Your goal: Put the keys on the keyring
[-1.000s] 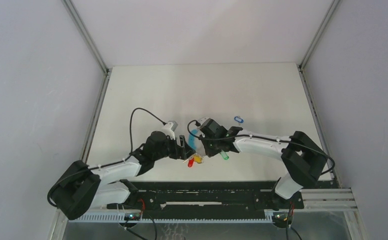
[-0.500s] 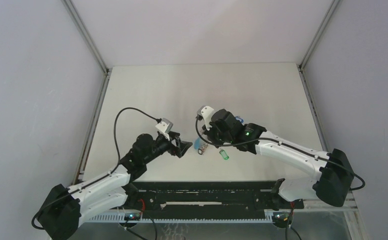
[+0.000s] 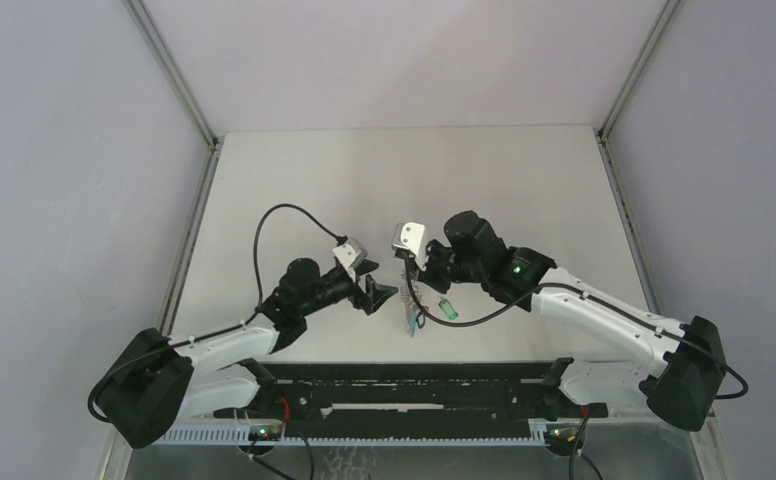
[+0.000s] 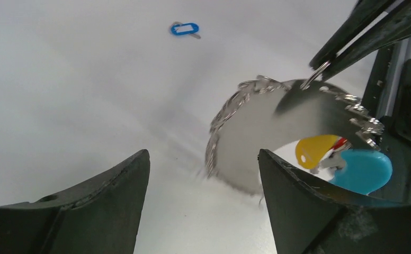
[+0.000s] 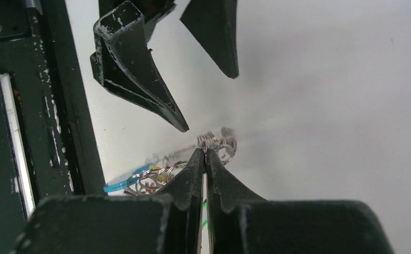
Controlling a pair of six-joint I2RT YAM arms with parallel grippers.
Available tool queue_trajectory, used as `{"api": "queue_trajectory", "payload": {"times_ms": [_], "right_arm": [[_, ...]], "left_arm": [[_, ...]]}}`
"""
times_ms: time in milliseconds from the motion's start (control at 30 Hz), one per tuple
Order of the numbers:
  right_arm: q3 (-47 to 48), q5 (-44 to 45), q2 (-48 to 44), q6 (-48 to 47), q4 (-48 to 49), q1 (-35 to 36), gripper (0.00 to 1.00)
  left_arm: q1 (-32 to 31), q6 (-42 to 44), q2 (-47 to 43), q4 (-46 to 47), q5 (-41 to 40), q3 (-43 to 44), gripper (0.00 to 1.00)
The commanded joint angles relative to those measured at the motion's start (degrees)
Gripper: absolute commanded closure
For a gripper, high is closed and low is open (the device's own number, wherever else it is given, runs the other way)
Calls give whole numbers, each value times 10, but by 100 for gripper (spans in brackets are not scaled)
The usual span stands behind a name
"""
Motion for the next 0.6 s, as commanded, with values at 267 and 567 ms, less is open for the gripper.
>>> {"api": "queue_trajectory", "payload": {"times_ms": [267,567], "right_arm": [[-44,-146,-25,-43,112,-50,100],[-60,-206,-17,-50,138,-69,100]], "left_arm": [[18,68,-13,82,149,24,40],[25,65,11,139,237,25,56]]}}
